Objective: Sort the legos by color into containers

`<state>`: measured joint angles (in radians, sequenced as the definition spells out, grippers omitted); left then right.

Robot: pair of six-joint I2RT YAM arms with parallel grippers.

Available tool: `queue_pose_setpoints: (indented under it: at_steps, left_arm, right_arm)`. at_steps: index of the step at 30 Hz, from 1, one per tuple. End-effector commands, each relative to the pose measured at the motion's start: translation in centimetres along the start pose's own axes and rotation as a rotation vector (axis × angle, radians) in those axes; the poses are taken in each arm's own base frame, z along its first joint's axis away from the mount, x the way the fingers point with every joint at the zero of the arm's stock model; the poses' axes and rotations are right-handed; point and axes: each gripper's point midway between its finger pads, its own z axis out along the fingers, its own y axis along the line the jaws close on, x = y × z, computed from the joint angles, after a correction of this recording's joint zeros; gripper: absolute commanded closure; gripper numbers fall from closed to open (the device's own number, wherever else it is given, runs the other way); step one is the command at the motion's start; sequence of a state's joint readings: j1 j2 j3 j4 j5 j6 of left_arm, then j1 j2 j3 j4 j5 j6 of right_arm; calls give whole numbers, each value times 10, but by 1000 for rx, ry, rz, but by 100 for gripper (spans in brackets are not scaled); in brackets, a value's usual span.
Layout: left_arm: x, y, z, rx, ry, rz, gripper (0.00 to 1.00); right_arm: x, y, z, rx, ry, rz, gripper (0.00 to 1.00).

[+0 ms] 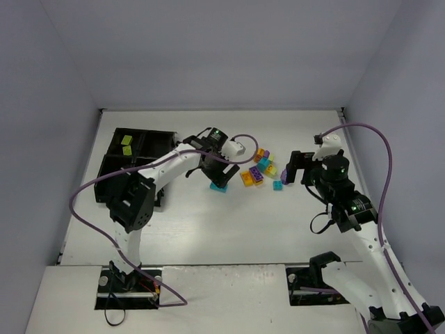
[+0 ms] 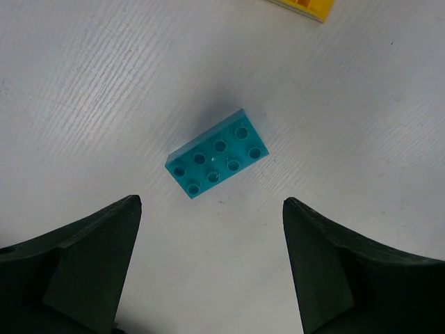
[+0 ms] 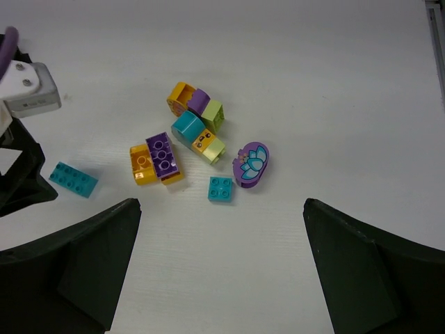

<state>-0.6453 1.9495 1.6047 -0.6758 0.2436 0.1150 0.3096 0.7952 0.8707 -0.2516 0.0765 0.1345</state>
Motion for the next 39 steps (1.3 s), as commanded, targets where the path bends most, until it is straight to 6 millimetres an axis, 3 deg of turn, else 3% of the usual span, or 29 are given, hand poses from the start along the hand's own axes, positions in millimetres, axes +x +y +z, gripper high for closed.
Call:
queue_pose_setpoints:
  at_steps: [1,8,17,19,20,21,23,25,27,30,31,33,34,36,38,39]
  left_arm:
    - [-15,1,-1,30,-38,128,24]
    - [-4,8,27,40,21,198,24]
    - [-4,20,46,-11,21,192,26]
    - [-1,18,48,-3,22,188,39]
    - [1,15,48,11,23,181,57]
    - [2,15,49,17,21,173,65]
    - [2,14,48,21,10,155,80]
    - [0,18,42,16,-8,134,87]
    - [-9,24,27,-4,-57,81,98]
    - [-26,52,-14,-72,-182,-59,100]
    - [-37,62,-41,-107,-254,-127,100]
    - [-34,107,-70,-232,-318,-237,100]
    - [-36,118,-92,-268,-365,-303,100]
    - [-27,158,-122,-378,-392,-388,100]
    - [-21,181,-136,-438,-397,-431,100]
    - [-14,203,-143,-492,-393,-478,100]
  right_arm:
    - [-12,7,-1,-31,-47,17,0]
    - [-12,10,-3,-46,-45,18,0]
    - [-11,10,-3,-49,-36,15,0]
    - [-10,10,-3,-47,-34,14,0]
    - [-10,10,-3,-48,-32,13,0]
    - [-10,10,-2,-46,-34,15,0]
    - [-9,9,-1,-43,-28,12,0]
    - [-8,9,-1,-41,-24,10,0]
    - [-7,9,1,-40,-21,11,0]
    - [-9,10,2,-41,-18,8,0]
    - [-10,10,2,-42,-21,6,0]
    - [-10,10,3,-40,-18,8,0]
    - [-10,10,3,-41,-16,9,0]
    - [-8,11,5,-43,-8,9,0]
    - [-8,12,7,-45,-3,9,0]
    - [-7,12,8,-43,2,8,0]
